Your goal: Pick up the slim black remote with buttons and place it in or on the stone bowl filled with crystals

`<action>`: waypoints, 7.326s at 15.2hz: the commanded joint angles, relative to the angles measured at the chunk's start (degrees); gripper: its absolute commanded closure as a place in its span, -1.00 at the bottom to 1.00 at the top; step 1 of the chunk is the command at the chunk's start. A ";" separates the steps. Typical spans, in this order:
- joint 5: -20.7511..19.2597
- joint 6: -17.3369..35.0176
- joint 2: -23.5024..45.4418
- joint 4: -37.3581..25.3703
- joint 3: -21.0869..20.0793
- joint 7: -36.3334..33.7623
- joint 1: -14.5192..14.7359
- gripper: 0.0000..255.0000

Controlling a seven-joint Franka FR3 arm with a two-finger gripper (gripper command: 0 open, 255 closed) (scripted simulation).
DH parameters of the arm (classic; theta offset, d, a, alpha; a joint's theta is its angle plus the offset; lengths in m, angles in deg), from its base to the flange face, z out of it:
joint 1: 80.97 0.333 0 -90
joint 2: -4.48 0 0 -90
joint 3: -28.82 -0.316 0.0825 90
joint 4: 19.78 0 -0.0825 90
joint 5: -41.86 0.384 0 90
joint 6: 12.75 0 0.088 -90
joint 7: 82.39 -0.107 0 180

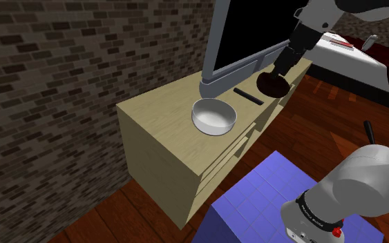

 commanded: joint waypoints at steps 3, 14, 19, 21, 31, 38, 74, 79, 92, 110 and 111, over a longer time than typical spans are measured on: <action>-1.34 4.45 6.19 -0.53 3.41 4.26 -0.65 -1.00; -0.72 14.88 26.52 -6.93 11.95 16.07 -1.57 -1.00; 2.19 17.92 37.30 -12.62 14.85 22.02 -2.39 -1.00; 3.74 18.71 41.81 -15.40 15.63 24.42 -3.02 -1.00; 10.44 20.67 60.84 -28.74 15.95 32.84 -7.91 -1.00; 11.60 24.23 62.76 -26.93 15.37 33.59 -8.07 -1.00; 7.94 12.08 56.43 -33.41 16.85 30.73 -7.22 1.00; 7.33 8.63 55.41 -35.96 17.06 30.18 -7.18 1.00; 8.74 0.19 59.46 -47.67 18.67 34.70 -11.68 1.00; 15.37 -4.81 78.40 -69.79 18.99 46.10 -26.45 1.00; 15.39 -4.02 78.37 -68.94 18.98 46.21 -26.29 1.00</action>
